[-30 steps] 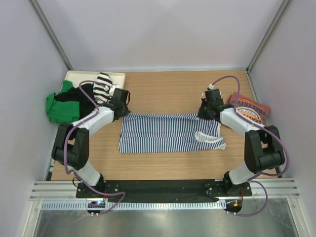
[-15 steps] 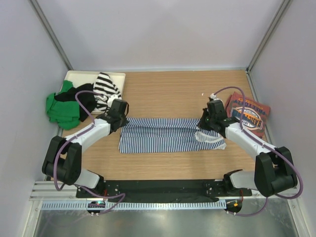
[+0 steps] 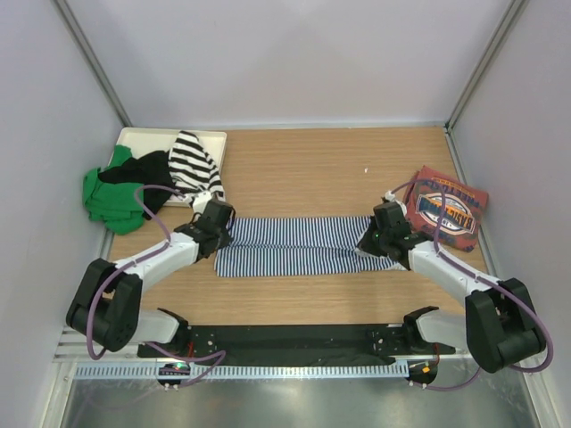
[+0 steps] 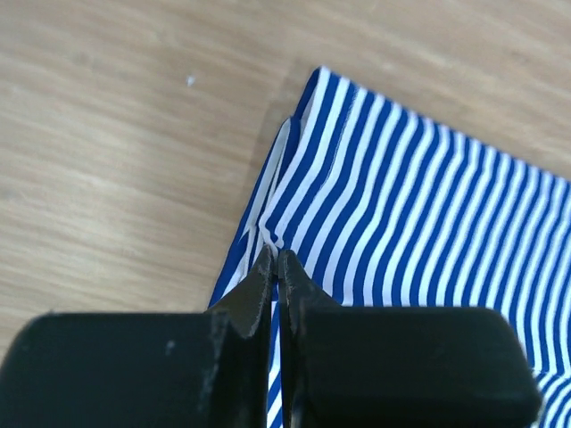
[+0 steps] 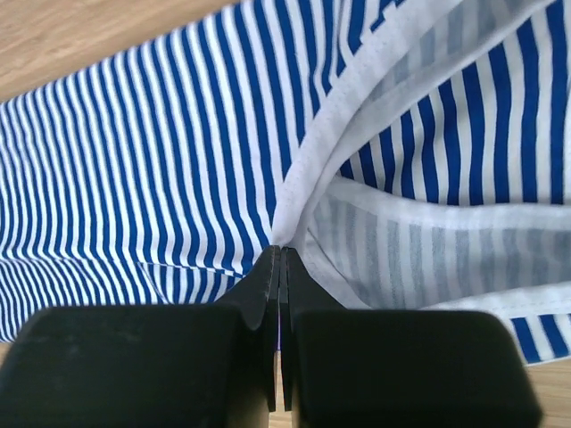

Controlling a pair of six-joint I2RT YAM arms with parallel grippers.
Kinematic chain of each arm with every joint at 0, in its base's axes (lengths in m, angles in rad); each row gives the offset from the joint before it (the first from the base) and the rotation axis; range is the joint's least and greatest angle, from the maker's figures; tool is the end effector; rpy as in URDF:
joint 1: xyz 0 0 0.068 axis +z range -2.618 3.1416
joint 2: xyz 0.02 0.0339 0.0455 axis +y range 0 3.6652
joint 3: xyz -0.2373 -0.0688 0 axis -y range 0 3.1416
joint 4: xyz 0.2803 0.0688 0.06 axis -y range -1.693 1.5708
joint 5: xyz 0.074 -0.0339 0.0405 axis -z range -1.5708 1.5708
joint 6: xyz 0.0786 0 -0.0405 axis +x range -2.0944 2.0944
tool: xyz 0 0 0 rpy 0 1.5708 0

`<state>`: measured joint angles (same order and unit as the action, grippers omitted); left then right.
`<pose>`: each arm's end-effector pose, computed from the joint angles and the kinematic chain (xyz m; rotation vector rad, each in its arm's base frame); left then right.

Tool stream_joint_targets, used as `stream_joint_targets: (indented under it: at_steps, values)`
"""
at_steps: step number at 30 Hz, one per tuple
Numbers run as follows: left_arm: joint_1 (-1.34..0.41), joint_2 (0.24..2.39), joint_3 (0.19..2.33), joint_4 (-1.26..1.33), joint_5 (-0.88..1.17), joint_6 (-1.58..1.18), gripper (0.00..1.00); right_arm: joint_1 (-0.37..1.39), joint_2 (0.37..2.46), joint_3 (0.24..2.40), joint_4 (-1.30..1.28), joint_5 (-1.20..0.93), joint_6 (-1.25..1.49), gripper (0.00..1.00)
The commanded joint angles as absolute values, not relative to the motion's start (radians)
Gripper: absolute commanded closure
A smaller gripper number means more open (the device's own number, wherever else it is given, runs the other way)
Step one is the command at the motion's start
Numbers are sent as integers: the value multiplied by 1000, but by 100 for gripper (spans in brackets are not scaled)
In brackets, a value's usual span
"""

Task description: Fold and stack the tank tops

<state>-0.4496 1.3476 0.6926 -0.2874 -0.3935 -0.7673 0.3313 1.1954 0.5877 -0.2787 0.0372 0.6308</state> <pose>0.2945 -0.1087 0.1032 -0.5354 2.3552 -0.0535 0.2788 0.0928 0.1053 0.3883 2.4629 0.3698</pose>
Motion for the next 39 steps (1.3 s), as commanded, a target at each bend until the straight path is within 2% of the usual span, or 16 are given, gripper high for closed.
stream_joint_targets:
  at_steps: [1, 4, 6, 9, 10, 12, 14, 16, 18, 21, 22, 24, 27, 33, 37, 39]
  values:
    - [-463, 1354, 641, -284, -445, -877, 100, 336, 1174, 487, -184, 38, 748, 98]
    - [-480, 1373, 611, -264, -446, -905, 99, 337, 1173, 437, -127, 60, 788, 95]
    - [-491, 1374, 607, -262, -454, -908, 96, 336, 1175, 433, -130, 84, 799, 89]
    - [-521, 1332, 577, -239, -494, -916, 79, 337, 1163, 445, -161, 107, 798, 81]
    - [-528, 1283, 565, -230, -498, -916, 67, 336, 1157, 452, -167, 116, 793, 80]
    - [-529, 1214, 534, -207, -502, -913, 53, 336, 1132, 465, -189, 132, 776, 75]
    - [-529, 1178, 526, -219, -508, -905, 43, 337, 1105, 472, -210, 133, 761, 74]
    - [-529, 1140, 534, -251, -518, -904, 35, 337, 1071, 480, -232, 144, 753, 67]
    - [-529, 1121, 540, -273, -525, -902, 30, 337, 1046, 486, -245, 155, 738, 64]
    - [-529, 1094, 549, -305, -532, -908, 14, 336, 999, 495, -279, 170, 724, 58]
    - [-529, 1089, 549, -308, -519, -907, 13, 336, 990, 497, -296, 170, 721, 52]
    - [-529, 1086, 546, -304, -490, -905, 14, 337, 971, 503, -316, 169, 707, 49]
    - [-529, 1098, 535, -276, -459, -907, 19, 336, 968, 520, -336, 170, 692, 49]
    - [-529, 1192, 548, -235, -431, -891, 21, 337, 959, 535, -409, 144, 724, 49]
    - [-529, 1262, 568, -224, -414, -885, 23, 337, 908, 523, -497, 189, 804, 43]
    - [-531, 1279, 558, -194, -411, -891, 29, 337, 884, 514, -540, 198, 851, 40]
